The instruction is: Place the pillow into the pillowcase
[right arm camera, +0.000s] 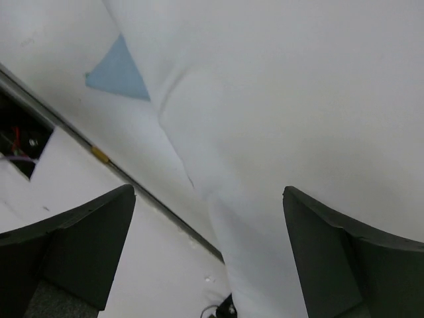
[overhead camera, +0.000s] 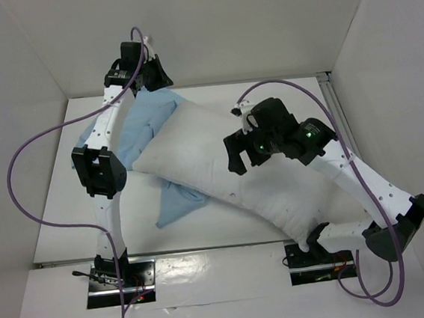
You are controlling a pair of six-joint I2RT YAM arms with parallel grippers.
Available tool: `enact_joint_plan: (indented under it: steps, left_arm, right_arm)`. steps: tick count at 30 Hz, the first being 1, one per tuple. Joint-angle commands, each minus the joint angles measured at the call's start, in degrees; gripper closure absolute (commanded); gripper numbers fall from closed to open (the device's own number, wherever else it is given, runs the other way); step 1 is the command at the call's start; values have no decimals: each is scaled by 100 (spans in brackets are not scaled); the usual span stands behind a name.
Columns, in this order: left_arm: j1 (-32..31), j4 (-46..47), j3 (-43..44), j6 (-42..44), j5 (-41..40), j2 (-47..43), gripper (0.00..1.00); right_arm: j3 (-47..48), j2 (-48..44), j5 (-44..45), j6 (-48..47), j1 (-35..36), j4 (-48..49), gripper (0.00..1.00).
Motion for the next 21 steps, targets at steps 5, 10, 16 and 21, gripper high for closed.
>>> enact_joint_plan:
  steps: [5, 10, 16, 21]
  left_arm:
    - [201, 311, 110, -93, -254, -217, 100]
    - [254, 311, -268, 29, -420, -481, 100]
    - [307, 82, -803, 144, -526, -727, 100]
    - [254, 135, -1831, 144, -183, -850, 100]
  right_arm:
    - [1523, 799, 1665, 1371, 43, -563, 0]
    - [623, 310, 2716, 2517, -728, -1454, 4]
    - [-644, -640, 2083, 3344, -1977, -1647, 0]
    - [-1898, -1001, 1380, 3582, -2303, -718, 23]
